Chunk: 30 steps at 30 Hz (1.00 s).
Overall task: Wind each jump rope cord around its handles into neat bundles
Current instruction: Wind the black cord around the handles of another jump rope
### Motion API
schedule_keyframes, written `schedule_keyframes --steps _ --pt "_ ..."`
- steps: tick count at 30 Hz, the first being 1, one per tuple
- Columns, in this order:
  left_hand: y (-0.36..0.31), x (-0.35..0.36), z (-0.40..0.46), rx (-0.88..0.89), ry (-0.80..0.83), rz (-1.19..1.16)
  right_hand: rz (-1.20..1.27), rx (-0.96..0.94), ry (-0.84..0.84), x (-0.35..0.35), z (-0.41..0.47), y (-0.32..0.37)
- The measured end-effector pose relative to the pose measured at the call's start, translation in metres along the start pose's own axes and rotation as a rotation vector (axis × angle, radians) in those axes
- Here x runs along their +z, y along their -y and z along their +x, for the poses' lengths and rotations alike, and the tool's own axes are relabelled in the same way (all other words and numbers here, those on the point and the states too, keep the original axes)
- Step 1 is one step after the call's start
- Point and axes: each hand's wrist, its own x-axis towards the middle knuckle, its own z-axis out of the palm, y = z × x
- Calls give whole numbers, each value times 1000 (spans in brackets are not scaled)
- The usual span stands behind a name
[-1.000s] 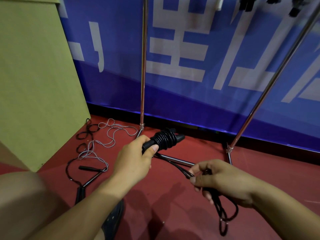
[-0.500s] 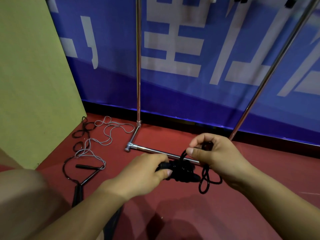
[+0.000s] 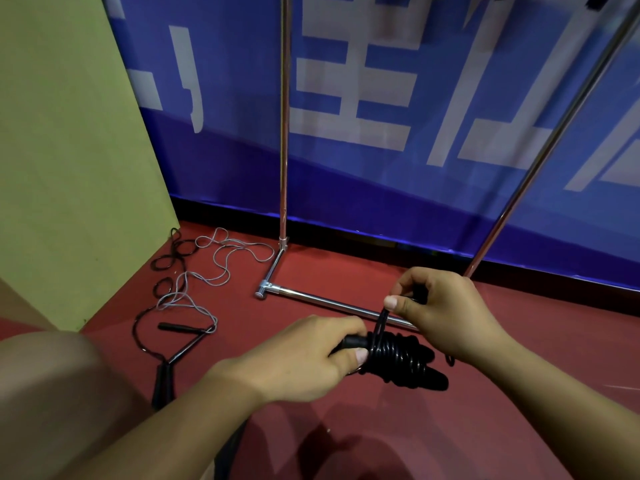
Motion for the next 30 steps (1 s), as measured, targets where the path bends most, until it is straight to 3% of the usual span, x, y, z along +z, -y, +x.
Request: schedule_keyframes --steps 10,15,20,24,30 --pt "-1 8 -3 65 -67 -76 128 58 108 -1 10 -14" --pt "-8 4 -4 139 19 -349 508 218 305 -9 13 -17" --pt "-18 2 -5 146 -27 -862 837 209 452 -1 11 -14" --pt "-17 2 -1 89 -151 -1074 874 183 459 5 2 -4" --pt "-14 3 6 12 -283 -1152 870 282 392 15 -3 6"
